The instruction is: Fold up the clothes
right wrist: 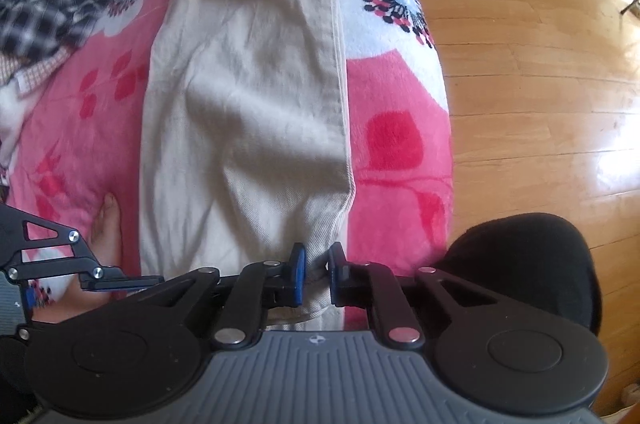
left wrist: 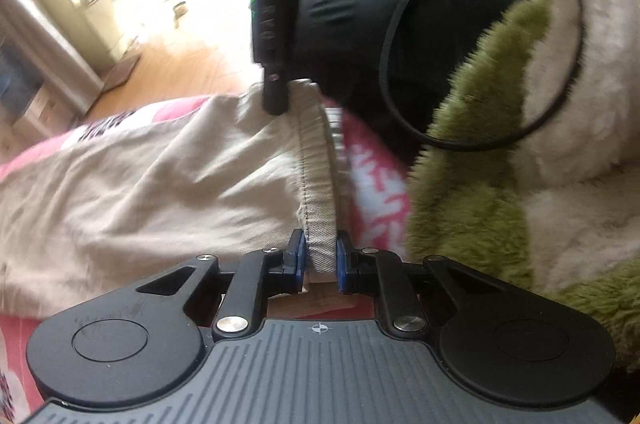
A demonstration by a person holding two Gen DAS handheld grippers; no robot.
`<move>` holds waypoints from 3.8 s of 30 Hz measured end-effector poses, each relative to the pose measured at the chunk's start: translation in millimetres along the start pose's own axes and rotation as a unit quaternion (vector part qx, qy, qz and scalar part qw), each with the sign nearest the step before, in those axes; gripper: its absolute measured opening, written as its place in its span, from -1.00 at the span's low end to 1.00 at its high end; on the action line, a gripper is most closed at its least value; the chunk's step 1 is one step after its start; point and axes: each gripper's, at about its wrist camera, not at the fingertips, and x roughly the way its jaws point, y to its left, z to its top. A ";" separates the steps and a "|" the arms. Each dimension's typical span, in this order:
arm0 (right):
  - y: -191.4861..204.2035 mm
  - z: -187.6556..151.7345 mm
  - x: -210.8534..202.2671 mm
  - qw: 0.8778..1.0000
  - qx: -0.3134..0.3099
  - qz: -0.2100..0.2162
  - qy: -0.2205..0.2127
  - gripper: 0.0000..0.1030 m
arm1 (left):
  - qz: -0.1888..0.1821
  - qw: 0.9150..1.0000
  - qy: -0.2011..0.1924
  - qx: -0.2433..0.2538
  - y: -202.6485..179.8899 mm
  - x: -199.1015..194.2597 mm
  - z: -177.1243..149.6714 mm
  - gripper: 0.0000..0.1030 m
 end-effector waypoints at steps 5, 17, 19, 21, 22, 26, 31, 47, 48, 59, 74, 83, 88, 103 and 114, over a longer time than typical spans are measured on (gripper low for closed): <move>10.3 -8.0 1.9 0.999 -0.029 -0.028 0.011 -0.78 | -0.012 0.999 0.022 0.025 -5.7 9.9 -1.1 -0.74; 26.9 -16.1 -3.3 0.995 -0.067 -0.058 0.038 -0.64 | -0.019 0.998 0.032 0.045 -8.0 7.9 -9.9 -0.20; 25.2 -15.7 -13.5 0.995 -0.068 -0.060 0.038 -0.60 | -0.001 0.999 0.024 0.041 -3.3 0.7 -12.0 -0.12; 22.0 -14.9 -24.2 0.995 -0.068 -0.068 0.033 -0.60 | 0.009 1.000 0.007 0.024 5.2 -9.2 -12.3 -0.02; 21.4 -12.7 -29.3 0.995 -0.069 -0.071 0.024 -0.60 | 0.015 1.000 -0.002 0.013 10.0 -13.9 -12.2 0.00; 21.8 0.1 -45.1 0.995 -0.070 -0.069 -0.024 -0.60 | 0.049 0.998 -0.020 -0.033 31.8 -20.2 -11.2 0.00; 37.3 17.8 -19.0 0.996 -0.072 -0.006 -0.054 -0.63 | 0.033 0.996 -0.009 -0.085 54.0 -3.0 -3.9 0.00; 44.6 -1.9 -15.4 0.997 -0.060 0.004 -0.058 -0.64 | 0.054 0.987 0.006 -0.153 91.2 -11.7 -21.2 0.03; 43.2 5.8 -8.5 0.997 -0.044 0.005 -0.064 -0.63 | 0.063 0.983 0.000 -0.174 99.6 -9.8 -18.7 0.05; 18.8 -24.5 22.8 0.998 0.025 0.030 0.045 -0.61 | 0.067 0.931 -0.007 -0.360 117.8 6.0 -70.0 0.23; 40.0 132.1 76.0 0.997 -0.022 0.015 -0.079 -0.61 | 0.148 0.881 -0.049 -0.447 171.2 34.0 -81.7 0.39; 97.0 272.0 77.3 0.973 -0.129 0.076 -0.176 -0.60 | 0.148 0.863 -0.073 -0.477 150.8 29.0 -89.8 0.57; 124.7 339.5 116.5 0.962 -0.166 0.079 -0.199 -0.63 | 0.137 0.864 -0.085 -0.478 151.1 30.5 -94.6 0.62; 171.1 448.4 201.8 0.946 -0.203 0.087 -0.236 -0.65 | 0.114 0.892 -0.115 -0.423 137.9 29.5 -107.3 0.68; 172.2 430.5 196.7 0.950 -0.224 0.096 -0.196 -0.67 | 0.118 0.897 -0.120 -0.409 128.3 30.4 -104.9 0.70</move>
